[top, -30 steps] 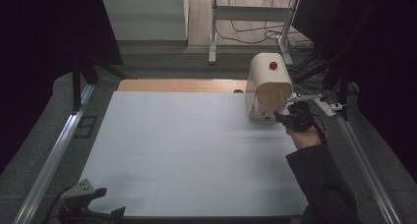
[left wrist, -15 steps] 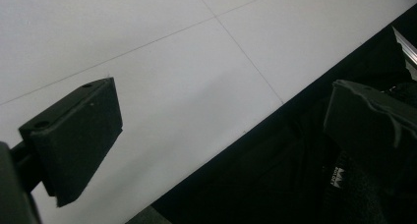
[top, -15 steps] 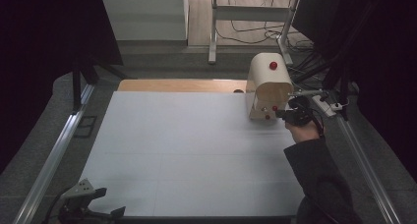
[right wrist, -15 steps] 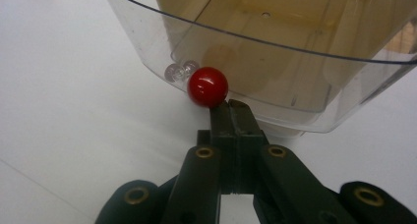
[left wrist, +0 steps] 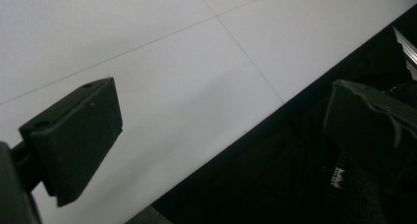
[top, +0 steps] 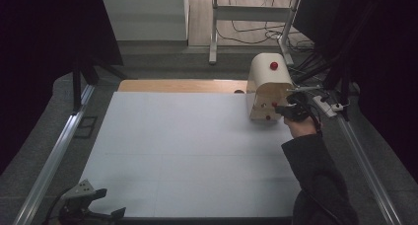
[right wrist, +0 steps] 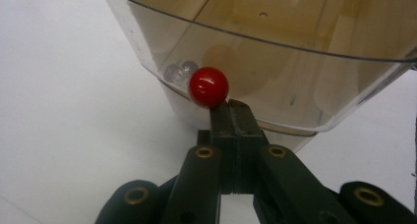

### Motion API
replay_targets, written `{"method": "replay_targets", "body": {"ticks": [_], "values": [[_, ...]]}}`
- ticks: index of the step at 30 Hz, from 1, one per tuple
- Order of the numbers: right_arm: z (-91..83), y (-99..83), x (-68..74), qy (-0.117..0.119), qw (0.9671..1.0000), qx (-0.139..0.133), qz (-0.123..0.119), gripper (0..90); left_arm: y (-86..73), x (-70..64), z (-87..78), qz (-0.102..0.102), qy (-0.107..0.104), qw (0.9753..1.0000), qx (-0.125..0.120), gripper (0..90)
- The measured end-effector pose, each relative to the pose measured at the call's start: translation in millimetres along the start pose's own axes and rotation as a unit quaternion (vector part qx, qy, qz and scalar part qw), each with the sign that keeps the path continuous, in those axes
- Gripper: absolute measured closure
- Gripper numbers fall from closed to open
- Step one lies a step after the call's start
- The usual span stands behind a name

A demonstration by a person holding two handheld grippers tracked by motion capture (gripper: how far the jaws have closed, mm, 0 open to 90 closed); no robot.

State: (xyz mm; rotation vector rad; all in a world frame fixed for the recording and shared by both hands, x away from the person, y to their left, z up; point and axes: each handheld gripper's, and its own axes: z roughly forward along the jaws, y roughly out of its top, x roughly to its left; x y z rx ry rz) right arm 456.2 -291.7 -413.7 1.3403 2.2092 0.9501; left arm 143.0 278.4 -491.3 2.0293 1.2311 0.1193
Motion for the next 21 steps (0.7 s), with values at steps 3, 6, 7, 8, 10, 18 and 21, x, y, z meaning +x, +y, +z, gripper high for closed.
{"method": "replay_targets", "body": {"ticks": [3, 6, 7, 8, 10, 18, 21], "values": [[2.6, 1.7, -0.8, -0.003, 1.0000, -0.003, 0.001, 89.2, 0.0, 0.0, 0.1, 0.000, 0.000, 1.0000, 0.000, 1.3], [4.0, 2.5, -1.2, -0.004, 1.0000, -0.005, 0.005, 89.2, 0.0, 0.0, 0.1, 0.000, 0.000, 1.0000, 0.000, 1.3], [4.5, 2.7, -1.3, -0.004, 1.0000, -0.007, 0.005, 89.2, 0.0, 0.1, 0.0, 0.000, 0.000, 1.0000, 0.000, 1.3], [5.0, 2.8, -1.6, -0.003, 1.0000, -0.007, 0.004, 89.2, 0.0, 0.1, 0.1, 0.000, 0.000, 1.0000, 0.000, 1.3], [5.9, 2.8, -1.2, -0.003, 1.0000, -0.005, 0.002, 89.2, 0.0, 0.0, 0.0, -0.001, 0.000, 1.0000, 0.000, 1.3], [7.7, 0.1, 0.4, -0.001, 1.0000, -0.005, 0.001, 88.9, -0.2, 0.0, -0.1, -0.001, 0.001, 1.0000, 0.000, 1.3], [7.0, -0.9, 2.1, 0.000, 1.0000, -0.005, -0.003, 86.8, -0.2, 0.0, -0.2, -0.001, 0.001, 1.0000, -0.001, 1.3]]}}
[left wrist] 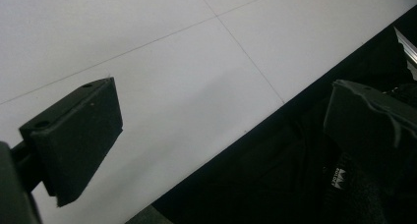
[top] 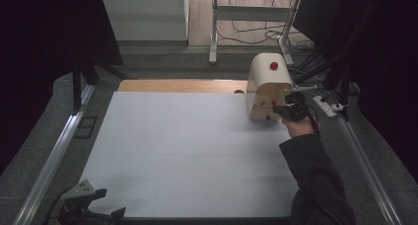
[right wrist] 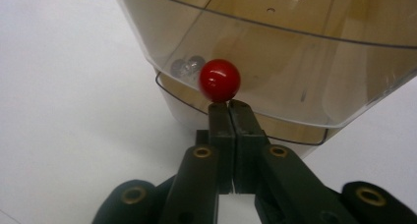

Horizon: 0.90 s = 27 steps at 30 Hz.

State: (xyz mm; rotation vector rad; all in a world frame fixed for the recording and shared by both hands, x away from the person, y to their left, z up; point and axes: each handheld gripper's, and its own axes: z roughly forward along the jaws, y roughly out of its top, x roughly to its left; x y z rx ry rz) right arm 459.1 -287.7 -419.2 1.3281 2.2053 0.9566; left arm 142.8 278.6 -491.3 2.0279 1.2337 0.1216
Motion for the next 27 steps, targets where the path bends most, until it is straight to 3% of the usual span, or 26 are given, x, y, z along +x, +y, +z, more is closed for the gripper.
{"method": "replay_targets", "body": {"ticks": [27], "values": [[-8.2, -17.0, 20.2, 0.038, 0.9992, 0.004, -0.011, 62.3, 0.1, -0.2, 0.1, 0.000, 0.001, 1.0000, 0.001, 1.3]]}}
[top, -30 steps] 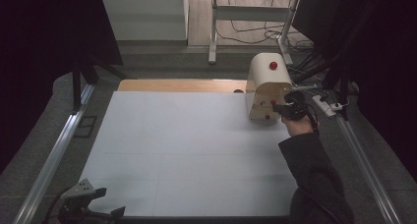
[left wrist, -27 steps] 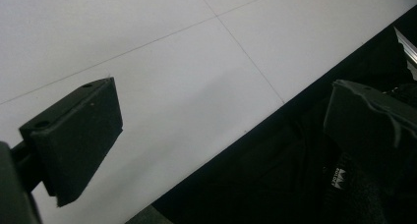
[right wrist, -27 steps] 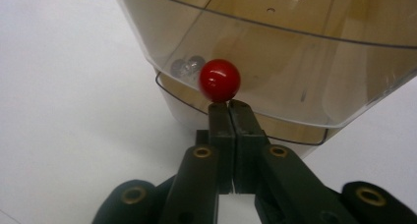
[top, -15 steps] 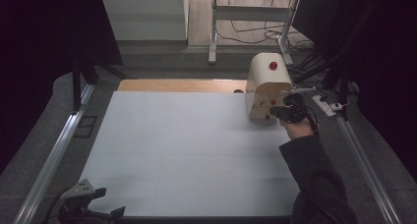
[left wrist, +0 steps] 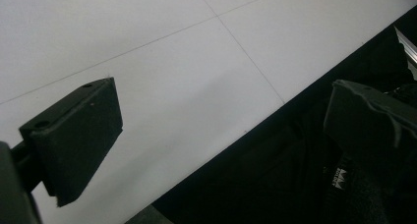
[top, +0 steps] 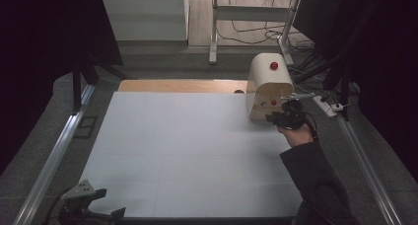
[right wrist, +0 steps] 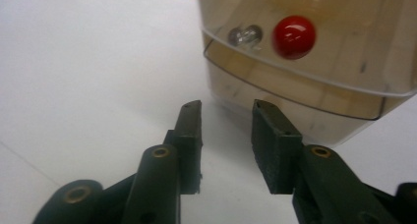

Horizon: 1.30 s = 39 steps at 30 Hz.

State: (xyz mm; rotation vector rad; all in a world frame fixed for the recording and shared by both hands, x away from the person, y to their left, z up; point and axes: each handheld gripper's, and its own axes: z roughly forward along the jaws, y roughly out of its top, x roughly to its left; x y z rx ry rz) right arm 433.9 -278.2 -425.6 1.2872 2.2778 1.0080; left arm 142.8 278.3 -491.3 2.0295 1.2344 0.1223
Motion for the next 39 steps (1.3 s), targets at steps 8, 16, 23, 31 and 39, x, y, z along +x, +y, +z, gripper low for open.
{"method": "replay_targets", "body": {"ticks": [8, 16, 23, 31, 39], "values": [[-1.8, -6.5, 10.6, 0.016, 0.9999, -0.003, -0.001, 51.1, 0.0, 0.1, 0.0, 0.000, 0.000, 1.0000, 0.000, 1.3], [-3.4, -13.0, 19.2, 0.029, 0.9995, -0.006, -0.006, 35.7, -0.1, 0.1, 0.0, 0.000, 0.000, 1.0000, 0.000, 1.3], [-7.6, -12.8, 29.5, 0.036, 0.9991, -0.013, -0.015, 24.3, -0.2, 0.1, -0.1, -0.001, 0.000, 1.0000, 0.000, 1.3], [-9.4, -14.2, 37.9, 0.041, 0.9988, -0.016, -0.020, 14.6, -0.7, 0.2, -0.4, -0.001, 0.000, 1.0000, -0.001, 1.3], [-9.3, -21.6, 45.5, 0.047, 0.9986, -0.012, -0.020, 3.3, -1.2, 0.1, -0.9, -0.002, -0.001, 1.0000, -0.001, 1.3]]}}
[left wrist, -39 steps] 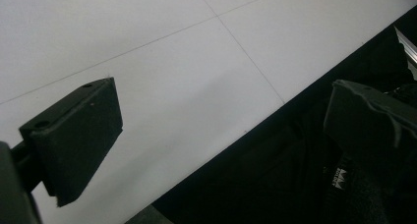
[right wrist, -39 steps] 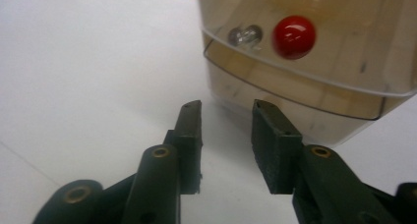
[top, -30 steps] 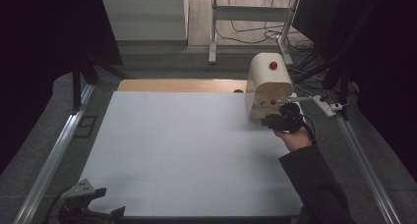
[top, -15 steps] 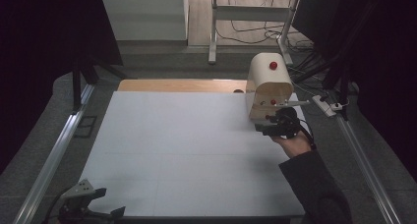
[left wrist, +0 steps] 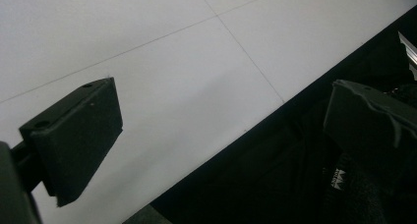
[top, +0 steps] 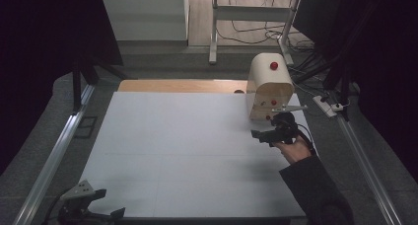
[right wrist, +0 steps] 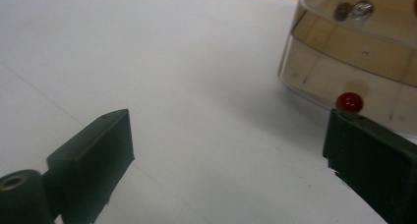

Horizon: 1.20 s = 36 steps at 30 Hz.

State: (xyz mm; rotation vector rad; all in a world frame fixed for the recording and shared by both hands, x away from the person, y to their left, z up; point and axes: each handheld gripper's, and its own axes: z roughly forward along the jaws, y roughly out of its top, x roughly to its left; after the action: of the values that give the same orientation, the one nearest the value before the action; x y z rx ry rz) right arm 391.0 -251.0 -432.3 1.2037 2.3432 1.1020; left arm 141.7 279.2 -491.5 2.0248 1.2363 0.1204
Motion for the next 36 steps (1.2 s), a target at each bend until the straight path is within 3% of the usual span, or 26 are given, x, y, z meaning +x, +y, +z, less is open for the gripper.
{"method": "replay_targets", "body": {"ticks": [9, 17, 36], "values": [[0.0, -8.2, 11.5, 0.023, 0.9996, 0.008, -0.010, 1.1, 0.0, -0.1, -0.1, -0.001, 0.000, 1.0000, 0.000, 1.3], [0.1, -18.5, 24.4, 0.030, 0.9990, 0.019, -0.026, 1.1, 0.2, 0.0, 0.0, -0.001, 0.000, 1.0000, 0.000, 1.3], [-6.8, -38.4, 42.6, 0.046, 0.9977, 0.031, -0.039, 1.2, -0.1, 0.1, -0.5, 0.000, -0.004, 1.0000, -0.002, 1.2]]}}
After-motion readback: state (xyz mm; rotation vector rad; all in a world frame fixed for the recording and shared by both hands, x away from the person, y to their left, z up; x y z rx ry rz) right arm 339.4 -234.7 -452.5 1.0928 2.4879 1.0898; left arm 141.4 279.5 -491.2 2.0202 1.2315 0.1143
